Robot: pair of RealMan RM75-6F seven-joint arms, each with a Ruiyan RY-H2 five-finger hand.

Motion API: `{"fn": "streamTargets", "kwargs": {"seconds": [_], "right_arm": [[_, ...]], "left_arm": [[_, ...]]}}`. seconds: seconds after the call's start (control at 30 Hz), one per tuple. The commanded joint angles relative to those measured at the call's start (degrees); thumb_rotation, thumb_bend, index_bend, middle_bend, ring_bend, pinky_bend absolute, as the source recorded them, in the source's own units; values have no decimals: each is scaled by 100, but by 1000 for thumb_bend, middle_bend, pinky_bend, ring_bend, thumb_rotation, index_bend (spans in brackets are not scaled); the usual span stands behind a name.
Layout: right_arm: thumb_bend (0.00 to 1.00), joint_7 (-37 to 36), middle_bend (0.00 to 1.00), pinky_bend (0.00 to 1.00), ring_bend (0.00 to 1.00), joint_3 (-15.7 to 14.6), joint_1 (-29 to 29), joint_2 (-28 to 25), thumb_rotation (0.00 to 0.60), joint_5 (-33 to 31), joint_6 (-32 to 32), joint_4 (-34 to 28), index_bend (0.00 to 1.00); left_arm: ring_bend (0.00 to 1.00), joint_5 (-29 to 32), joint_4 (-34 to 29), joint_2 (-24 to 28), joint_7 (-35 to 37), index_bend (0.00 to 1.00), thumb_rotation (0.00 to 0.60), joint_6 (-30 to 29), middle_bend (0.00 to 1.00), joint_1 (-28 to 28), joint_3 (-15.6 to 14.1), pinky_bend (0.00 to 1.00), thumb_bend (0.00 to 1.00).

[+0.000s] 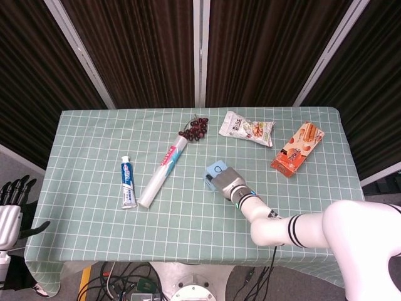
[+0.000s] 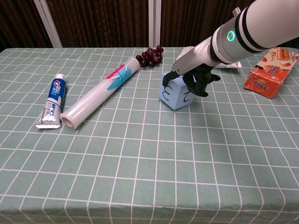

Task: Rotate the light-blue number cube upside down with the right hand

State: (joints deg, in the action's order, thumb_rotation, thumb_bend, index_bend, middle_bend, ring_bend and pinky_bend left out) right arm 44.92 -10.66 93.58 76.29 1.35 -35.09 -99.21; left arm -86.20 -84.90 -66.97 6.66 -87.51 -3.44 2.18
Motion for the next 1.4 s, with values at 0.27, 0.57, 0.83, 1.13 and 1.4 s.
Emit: {"fn": "streamTargets", "kwargs": {"seconds": [0.27,0.57,0.83,1.13,1.4], "right_arm": [[1000,-318,924,723,825,-273,364,222,600,-326,447,573,0],[1000,-612,924,723,825,-562,672,410,600,-576,672,953,0],[1000,-1041,924,723,825,-531,688,333,600,-329,538,912,0],[1000,-1903,924,723,825,-304,-290,-1171,600,1282,-835,-519,0],[988,-2441,857,708,765,-1190,-3078,-2124,600,5005,-4279,-1914,0]], "left_arm": [[0,26,-14,45,26,70,600,-3,0,28,4,1,0],[0,26,-23,78,50,70,600,-24,0,57,5,1,0],[0,17,-32,82,40,70,600,-23,0,57,11,1,0],[0,-39,-131,109,-84,70,600,3,0,17,11,1,0],[0,-134,-397,69,-453,70,600,63,0,-64,-7,1,0]]}}
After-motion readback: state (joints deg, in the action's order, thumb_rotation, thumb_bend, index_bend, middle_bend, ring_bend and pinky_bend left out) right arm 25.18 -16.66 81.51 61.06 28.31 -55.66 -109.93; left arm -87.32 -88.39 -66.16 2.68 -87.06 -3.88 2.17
